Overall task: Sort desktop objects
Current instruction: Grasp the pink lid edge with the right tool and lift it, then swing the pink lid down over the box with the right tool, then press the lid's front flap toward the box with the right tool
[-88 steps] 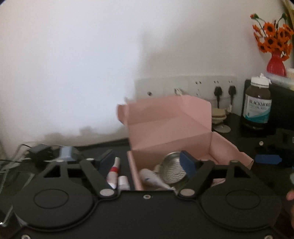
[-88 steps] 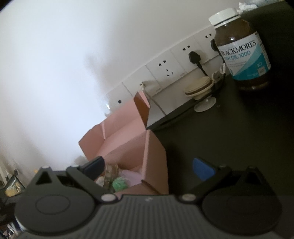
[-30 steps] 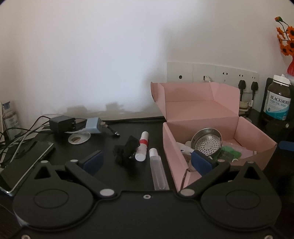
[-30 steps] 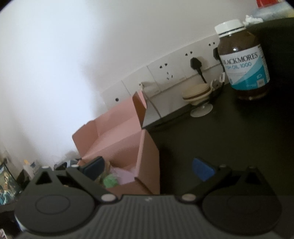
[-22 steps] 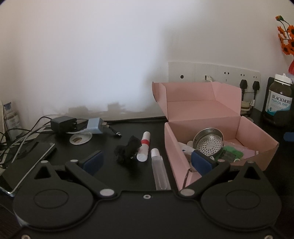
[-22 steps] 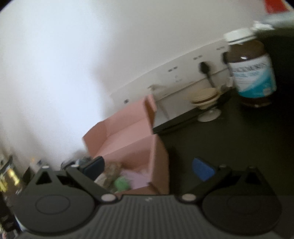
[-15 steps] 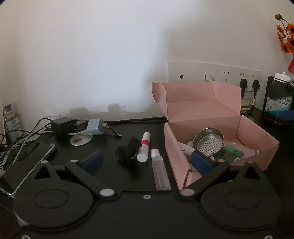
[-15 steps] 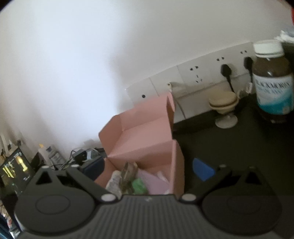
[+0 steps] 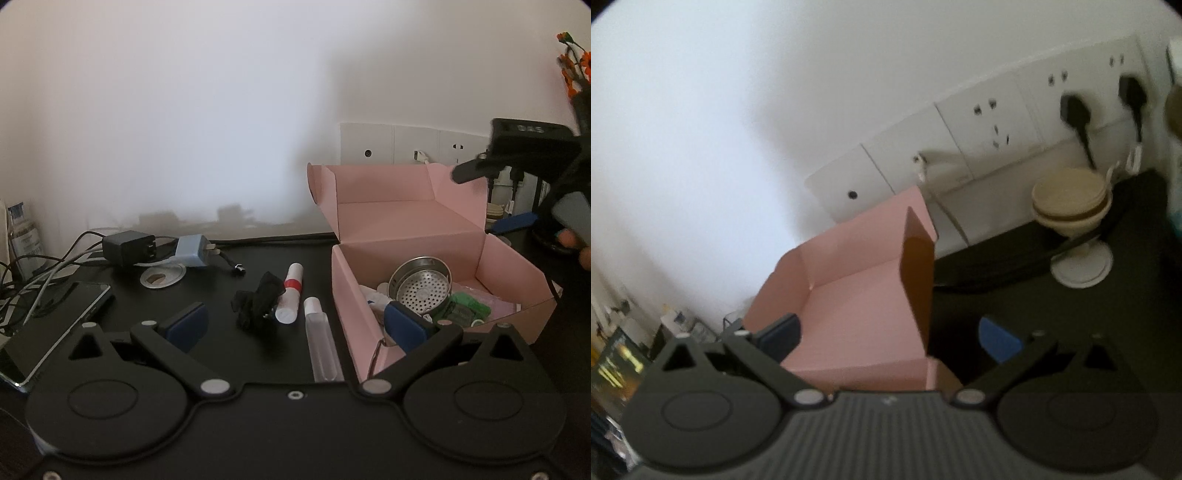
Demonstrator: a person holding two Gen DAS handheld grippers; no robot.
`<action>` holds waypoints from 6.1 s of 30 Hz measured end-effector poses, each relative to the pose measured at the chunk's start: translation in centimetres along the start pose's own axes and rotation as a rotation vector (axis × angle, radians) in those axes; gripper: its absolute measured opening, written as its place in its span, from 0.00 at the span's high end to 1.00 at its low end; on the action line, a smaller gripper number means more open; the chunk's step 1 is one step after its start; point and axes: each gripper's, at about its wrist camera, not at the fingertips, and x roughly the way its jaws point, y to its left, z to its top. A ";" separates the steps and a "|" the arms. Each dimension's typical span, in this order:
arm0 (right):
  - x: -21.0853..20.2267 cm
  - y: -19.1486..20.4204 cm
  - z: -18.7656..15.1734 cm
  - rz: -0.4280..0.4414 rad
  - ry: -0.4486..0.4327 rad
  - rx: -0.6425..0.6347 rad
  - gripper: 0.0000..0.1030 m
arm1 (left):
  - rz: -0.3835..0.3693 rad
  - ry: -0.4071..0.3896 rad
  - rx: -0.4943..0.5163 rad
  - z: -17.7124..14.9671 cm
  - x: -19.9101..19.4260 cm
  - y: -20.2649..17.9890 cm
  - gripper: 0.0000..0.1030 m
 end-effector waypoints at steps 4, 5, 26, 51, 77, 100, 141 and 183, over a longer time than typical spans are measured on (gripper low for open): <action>2.4 -0.7 1.0 0.059 0.062 0.049 0.01 | 0.001 -0.005 0.008 0.0 0.0 -0.1 0.00; 3.0 -0.7 1.2 0.065 0.070 0.049 0.01 | 0.002 -0.007 0.011 0.0 -0.1 -0.1 0.00; 1.8 1.5 2.6 0.212 0.077 -0.043 0.01 | -0.006 0.007 0.008 -0.2 -0.1 -0.2 0.00; -7.1 3.0 -3.5 0.231 0.034 -0.135 0.01 | -0.111 -0.182 0.040 0.4 -3.6 -1.1 0.00; -9.7 3.0 -4.8 0.305 -0.042 -0.091 0.01 | -0.407 -0.210 -0.017 -0.5 -3.3 -1.9 0.00; -10.1 -0.7 -6.0 0.244 -0.065 0.022 0.01 | -0.497 -0.232 -0.022 0.5 -5.6 -0.9 0.00; -5.5 0.8 -9.5 -0.093 -0.012 -0.079 0.01 | -0.049 -0.122 0.137 0.0 -0.9 -1.6 0.00; -4.3 10.5 -11.8 -0.324 -0.102 -0.506 0.01 | 0.133 -0.192 -0.282 1.6 -1.7 6.4 0.00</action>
